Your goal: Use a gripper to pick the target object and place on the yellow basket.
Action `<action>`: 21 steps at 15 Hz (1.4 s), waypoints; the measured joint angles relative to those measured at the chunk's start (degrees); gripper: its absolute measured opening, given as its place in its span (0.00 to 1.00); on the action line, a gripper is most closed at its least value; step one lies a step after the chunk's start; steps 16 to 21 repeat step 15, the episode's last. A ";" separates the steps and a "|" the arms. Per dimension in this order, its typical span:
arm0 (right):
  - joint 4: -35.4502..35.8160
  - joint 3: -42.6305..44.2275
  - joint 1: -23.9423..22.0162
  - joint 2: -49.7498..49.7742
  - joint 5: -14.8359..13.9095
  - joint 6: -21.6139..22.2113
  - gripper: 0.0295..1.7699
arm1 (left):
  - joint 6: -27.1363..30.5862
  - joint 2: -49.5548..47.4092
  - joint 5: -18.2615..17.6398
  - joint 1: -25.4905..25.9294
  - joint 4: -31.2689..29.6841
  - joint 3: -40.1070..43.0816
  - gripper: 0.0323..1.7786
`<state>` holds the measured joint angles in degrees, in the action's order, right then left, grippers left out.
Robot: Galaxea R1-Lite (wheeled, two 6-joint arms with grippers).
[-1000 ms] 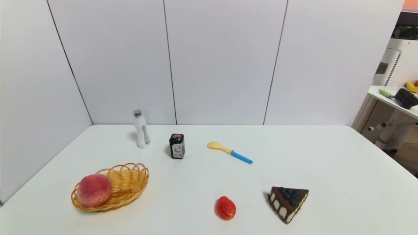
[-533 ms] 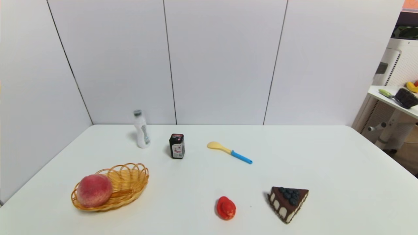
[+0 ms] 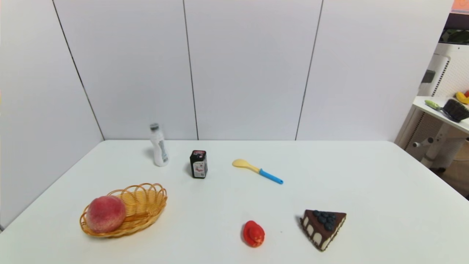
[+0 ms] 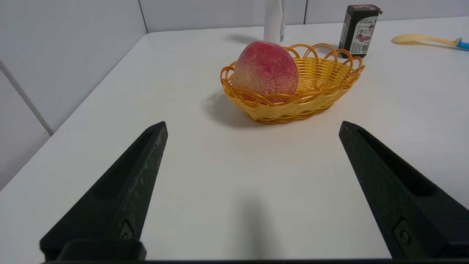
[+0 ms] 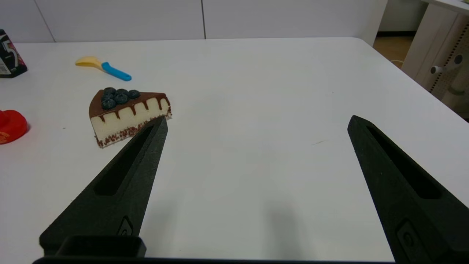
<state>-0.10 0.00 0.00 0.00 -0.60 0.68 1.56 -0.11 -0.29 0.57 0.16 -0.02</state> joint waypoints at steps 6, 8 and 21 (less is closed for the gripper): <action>0.00 0.00 0.00 0.00 0.02 -0.16 0.96 | 0.01 0.00 0.00 -0.02 0.02 0.00 0.95; 0.00 0.00 0.00 0.00 0.07 -0.09 0.96 | 0.01 0.00 0.00 -0.02 0.00 0.00 0.95; 0.00 0.00 0.00 0.00 0.00 0.02 0.96 | 0.00 0.00 -0.01 -0.02 0.02 0.00 0.95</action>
